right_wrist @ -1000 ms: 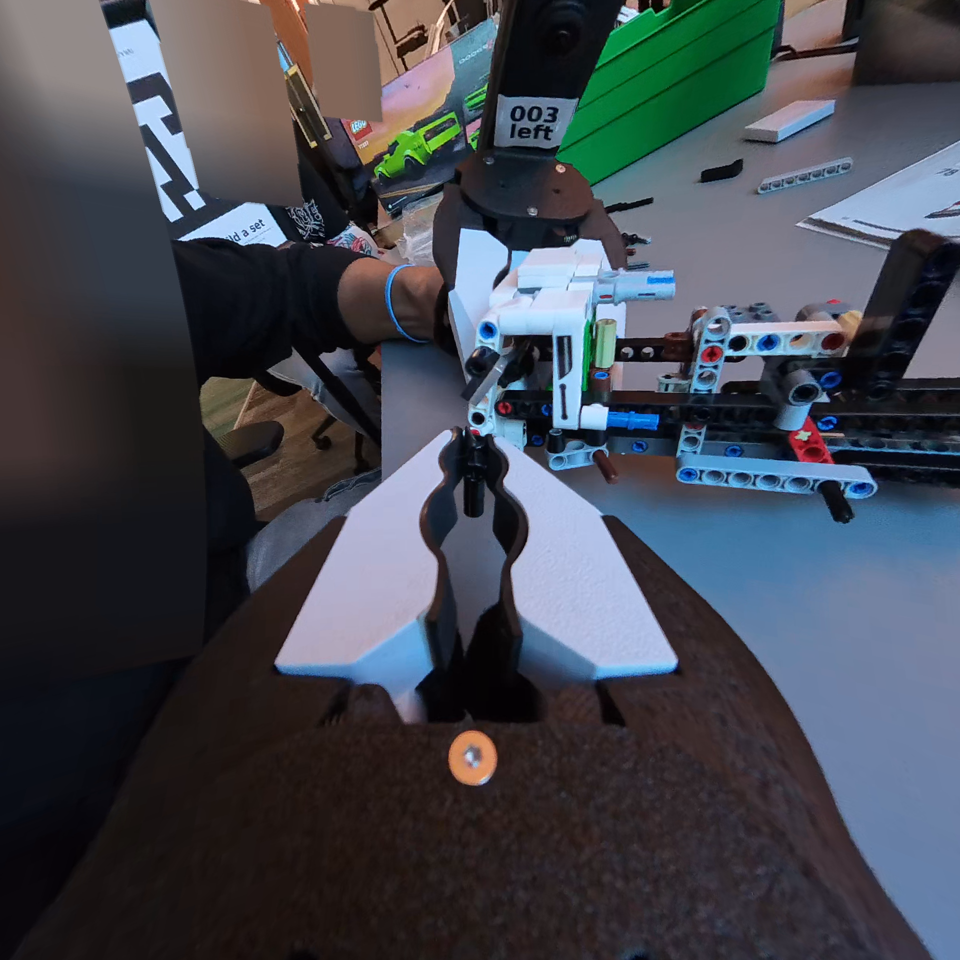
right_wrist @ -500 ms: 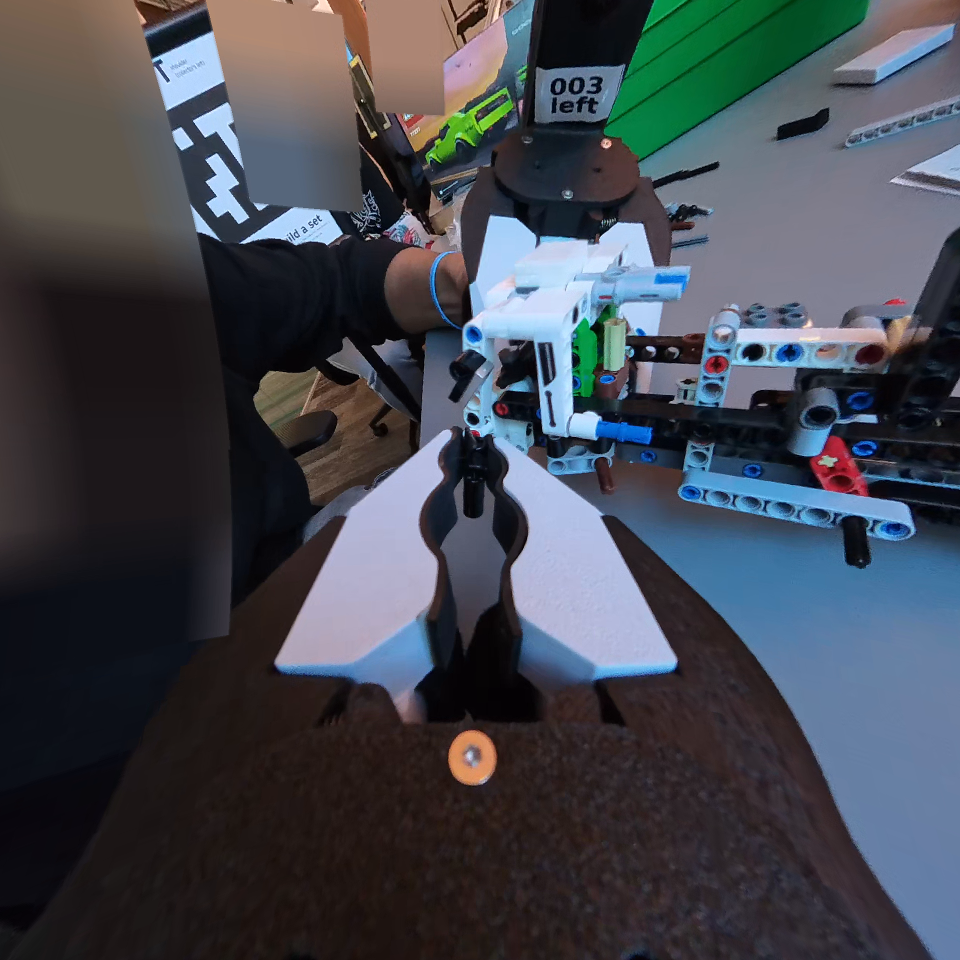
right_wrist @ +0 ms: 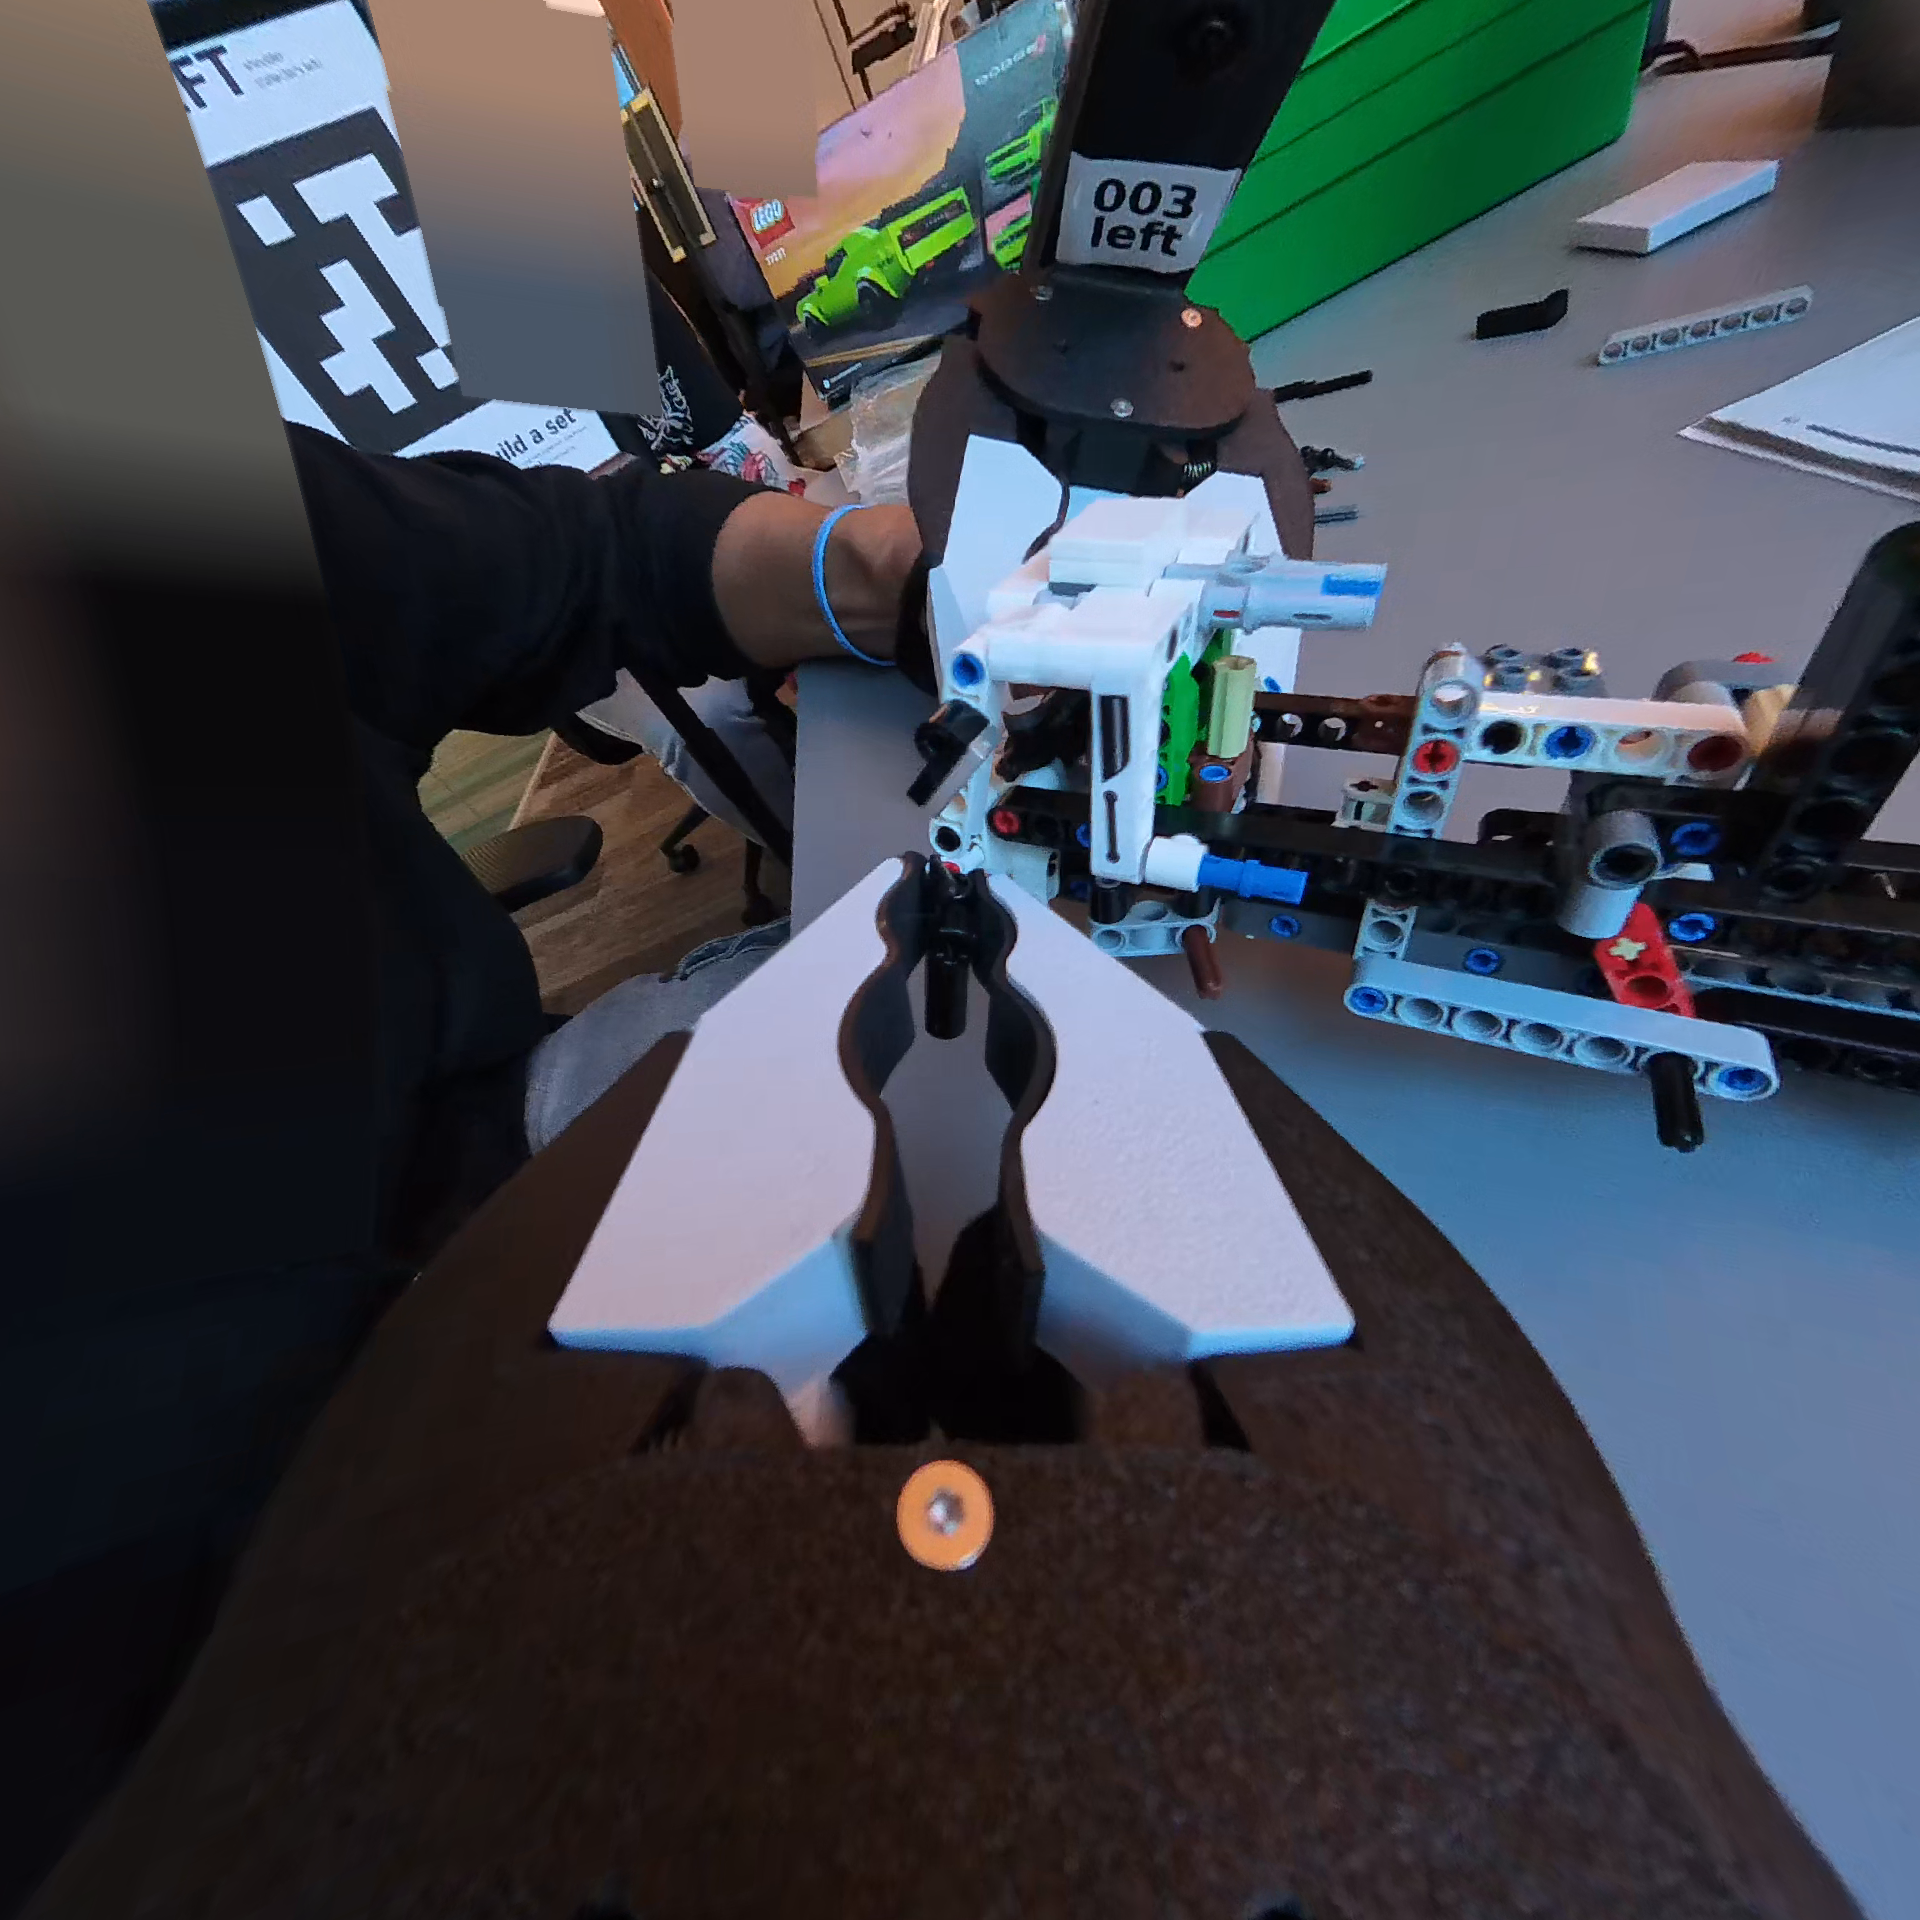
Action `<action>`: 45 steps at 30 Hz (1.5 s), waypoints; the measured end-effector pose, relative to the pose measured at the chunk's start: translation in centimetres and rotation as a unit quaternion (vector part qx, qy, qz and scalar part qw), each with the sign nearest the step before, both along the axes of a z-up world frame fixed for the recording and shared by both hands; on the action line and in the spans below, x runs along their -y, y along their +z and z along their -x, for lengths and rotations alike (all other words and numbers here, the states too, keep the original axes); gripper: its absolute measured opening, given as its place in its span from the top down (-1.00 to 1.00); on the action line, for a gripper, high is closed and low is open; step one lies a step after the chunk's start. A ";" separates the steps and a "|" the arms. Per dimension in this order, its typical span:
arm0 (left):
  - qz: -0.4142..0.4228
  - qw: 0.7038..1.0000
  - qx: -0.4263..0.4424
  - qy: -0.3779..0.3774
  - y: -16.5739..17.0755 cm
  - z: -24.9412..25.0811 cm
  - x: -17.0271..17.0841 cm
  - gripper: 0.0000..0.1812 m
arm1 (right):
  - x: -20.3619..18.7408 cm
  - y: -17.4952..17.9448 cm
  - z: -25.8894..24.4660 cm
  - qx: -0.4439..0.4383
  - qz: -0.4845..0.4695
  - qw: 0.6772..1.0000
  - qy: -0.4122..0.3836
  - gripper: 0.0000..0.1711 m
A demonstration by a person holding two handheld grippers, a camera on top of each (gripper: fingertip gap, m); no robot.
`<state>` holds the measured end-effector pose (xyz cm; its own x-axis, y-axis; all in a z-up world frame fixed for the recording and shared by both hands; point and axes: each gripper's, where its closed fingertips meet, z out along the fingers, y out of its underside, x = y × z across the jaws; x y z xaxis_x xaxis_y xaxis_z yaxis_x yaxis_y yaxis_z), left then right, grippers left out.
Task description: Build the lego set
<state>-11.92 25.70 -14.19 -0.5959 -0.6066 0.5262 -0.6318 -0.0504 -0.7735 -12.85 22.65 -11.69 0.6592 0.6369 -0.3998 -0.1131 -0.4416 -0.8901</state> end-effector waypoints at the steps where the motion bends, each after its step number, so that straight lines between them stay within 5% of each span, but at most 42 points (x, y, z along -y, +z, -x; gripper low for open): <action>1: -0.001 1.000 -0.001 0.003 0.0 -0.1 0.0 0.40 | 0.0 0.0 0.0 -0.002 0.002 1.000 0.000 0.93; 23: 0.002 1.000 0.005 0.024 0.2 -0.8 -0.4 0.39 | 0.0 -0.3 -1.3 0.051 -0.018 0.996 -0.068 0.93; 45: -0.045 0.999 -0.007 -0.023 -1.1 0.1 0.5 0.40 | 0.8 -0.8 -0.1 0.017 0.020 1.000 0.008 0.93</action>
